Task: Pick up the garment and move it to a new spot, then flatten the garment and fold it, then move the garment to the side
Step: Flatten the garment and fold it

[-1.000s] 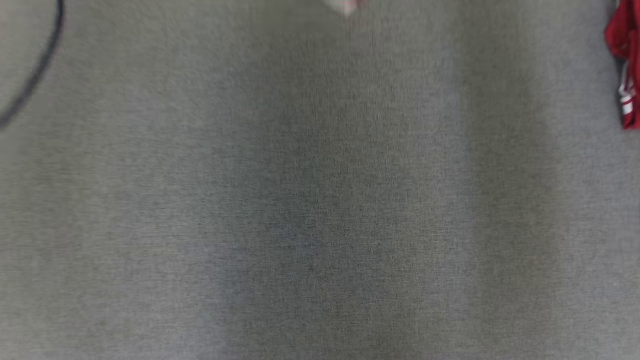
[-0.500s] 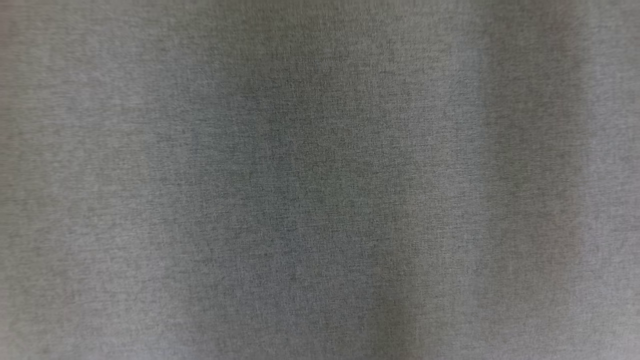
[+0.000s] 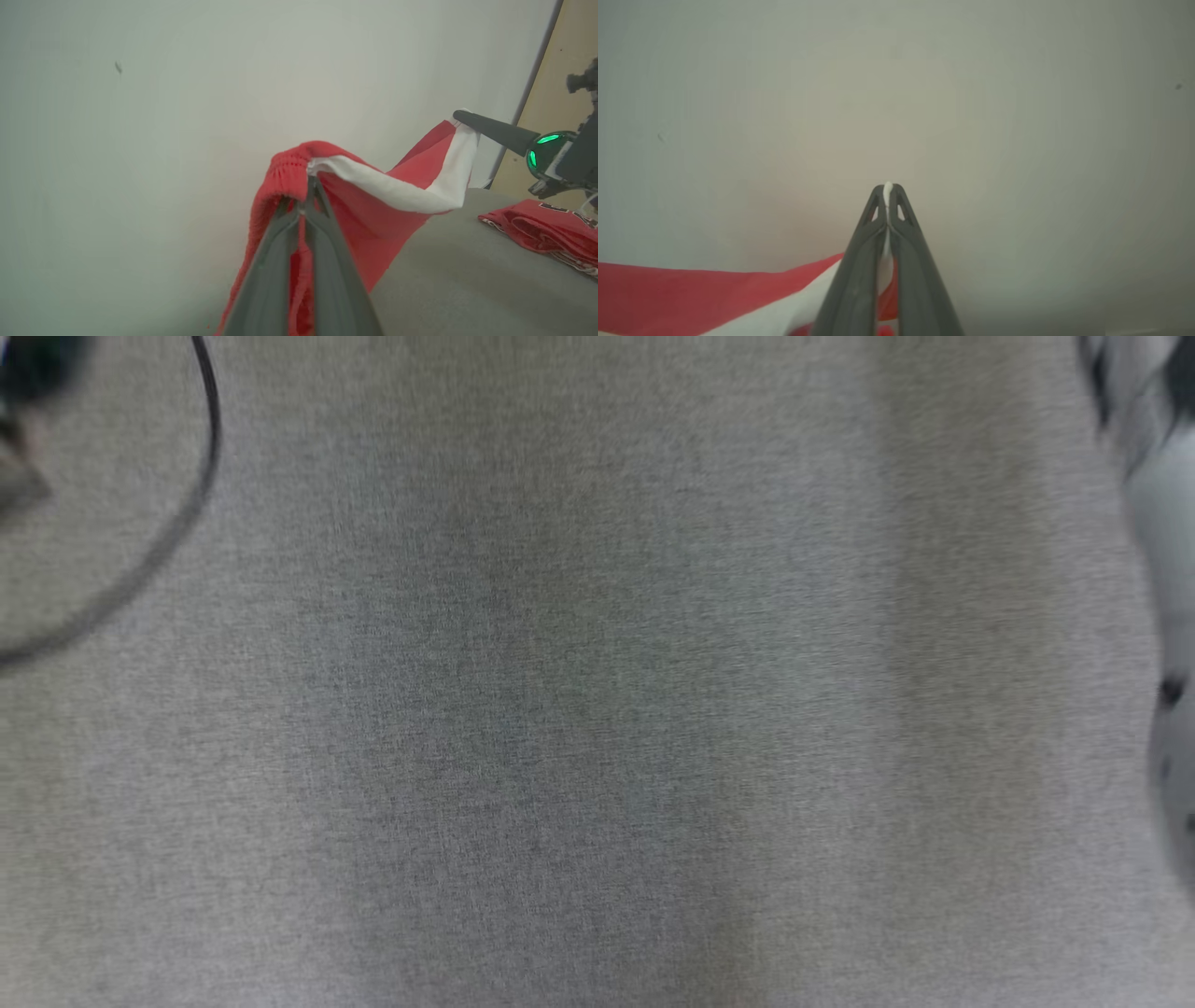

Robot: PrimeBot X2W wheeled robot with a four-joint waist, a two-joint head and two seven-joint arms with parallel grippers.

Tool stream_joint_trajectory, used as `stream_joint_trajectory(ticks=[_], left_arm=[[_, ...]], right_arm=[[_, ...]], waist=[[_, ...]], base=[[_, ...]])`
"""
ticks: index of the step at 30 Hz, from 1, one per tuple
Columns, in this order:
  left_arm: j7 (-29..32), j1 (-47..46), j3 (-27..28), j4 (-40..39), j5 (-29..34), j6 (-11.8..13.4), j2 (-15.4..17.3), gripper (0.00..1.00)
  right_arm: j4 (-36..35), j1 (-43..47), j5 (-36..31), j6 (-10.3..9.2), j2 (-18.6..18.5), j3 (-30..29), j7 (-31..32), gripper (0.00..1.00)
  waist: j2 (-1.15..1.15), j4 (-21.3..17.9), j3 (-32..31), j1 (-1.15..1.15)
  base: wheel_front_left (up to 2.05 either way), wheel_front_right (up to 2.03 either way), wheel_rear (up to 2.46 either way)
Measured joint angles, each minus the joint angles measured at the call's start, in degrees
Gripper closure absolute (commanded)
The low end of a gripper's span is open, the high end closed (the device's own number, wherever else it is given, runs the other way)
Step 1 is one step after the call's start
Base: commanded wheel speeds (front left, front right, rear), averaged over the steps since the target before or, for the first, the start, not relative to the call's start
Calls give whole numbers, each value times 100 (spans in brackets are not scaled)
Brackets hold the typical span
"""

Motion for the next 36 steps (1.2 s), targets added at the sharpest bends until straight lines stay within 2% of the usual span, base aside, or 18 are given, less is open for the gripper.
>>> stream_joint_trajectory(ticks=[8,12,16,21,26,36], left_arm=[[-32,2214,853,-1362,310,333,250,100],[-31,3332,948,-1892,575,453,270,100],[-36,4331,1077,-2305,743,624,135,100],[-36,5493,907,-2459,923,677,-25,100],[-36,6349,1017,-2513,1060,706,-100,100],[-37,7578,1020,-2506,1570,655,-74,100]], right_arm=[[-1045,2011,613,0,-352,299,-90,100],[-1617,3074,795,0,-449,291,-78,100],[-2247,4135,835,0,-544,276,67,100],[-3016,5543,854,0,-612,4,310,100],[-3764,6789,773,0,-534,-420,553,100],[-5188,8916,501,0,30,-1176,1223,100]], waist=[[-1,-44,-604,-1],[-2,-54,-921,-1],[-1,-48,-1230,-1],[-2,-3,-1600,-2],[-2,51,-1933,-1],[-2,166,-2452,0]], base=[[0,0,0],[0,0,0],[0,0,0],[0,0,0],[0,0,0],[0,0,0]])
